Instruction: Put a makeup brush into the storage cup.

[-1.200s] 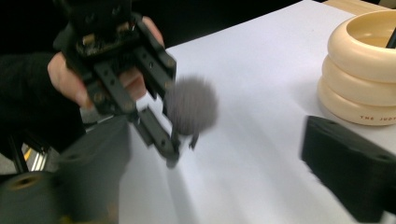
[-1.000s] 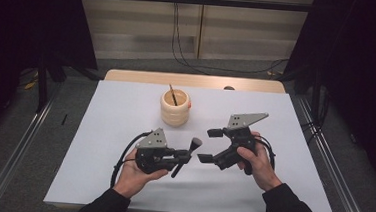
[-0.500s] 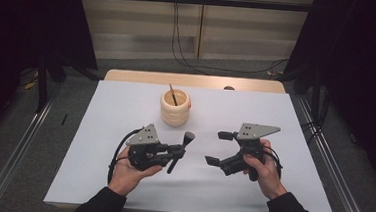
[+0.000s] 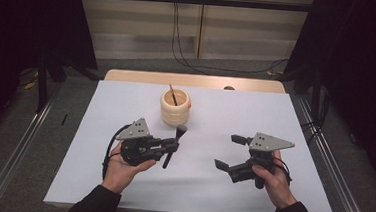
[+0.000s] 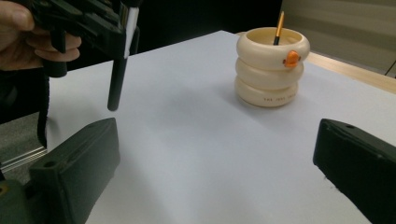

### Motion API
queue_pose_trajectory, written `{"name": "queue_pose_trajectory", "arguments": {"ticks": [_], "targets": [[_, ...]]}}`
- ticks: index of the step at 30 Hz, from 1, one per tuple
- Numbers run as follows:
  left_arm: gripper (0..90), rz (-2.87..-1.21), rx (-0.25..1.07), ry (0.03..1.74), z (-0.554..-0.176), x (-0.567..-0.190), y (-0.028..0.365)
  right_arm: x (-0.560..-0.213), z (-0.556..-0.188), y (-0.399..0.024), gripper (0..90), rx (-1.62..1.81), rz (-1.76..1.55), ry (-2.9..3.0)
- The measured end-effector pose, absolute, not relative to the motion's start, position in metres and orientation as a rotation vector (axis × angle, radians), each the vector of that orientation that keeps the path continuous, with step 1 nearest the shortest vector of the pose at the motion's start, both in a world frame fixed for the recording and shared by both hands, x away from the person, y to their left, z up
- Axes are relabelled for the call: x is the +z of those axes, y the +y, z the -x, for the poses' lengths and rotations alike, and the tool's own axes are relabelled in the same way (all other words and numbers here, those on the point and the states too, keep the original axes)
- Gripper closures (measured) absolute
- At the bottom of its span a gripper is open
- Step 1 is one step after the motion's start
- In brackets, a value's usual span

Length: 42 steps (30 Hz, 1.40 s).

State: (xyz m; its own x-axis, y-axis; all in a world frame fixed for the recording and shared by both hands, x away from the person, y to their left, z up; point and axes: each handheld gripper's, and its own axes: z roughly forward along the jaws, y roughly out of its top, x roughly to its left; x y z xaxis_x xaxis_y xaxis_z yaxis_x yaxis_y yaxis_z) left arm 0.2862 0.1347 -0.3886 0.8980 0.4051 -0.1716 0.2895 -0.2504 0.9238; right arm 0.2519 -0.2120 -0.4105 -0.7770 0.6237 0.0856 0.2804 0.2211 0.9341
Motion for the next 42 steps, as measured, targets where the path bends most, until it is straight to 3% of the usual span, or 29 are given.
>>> {"name": "queue_pose_trajectory", "arguments": {"ticks": [42], "targets": [[78.4, -1.788, 0.258, 0.562, -0.319, -0.350, 0.150, -0.435, -0.224, -0.263, 0.9, 1.504, -1.091, 2.047]]}}
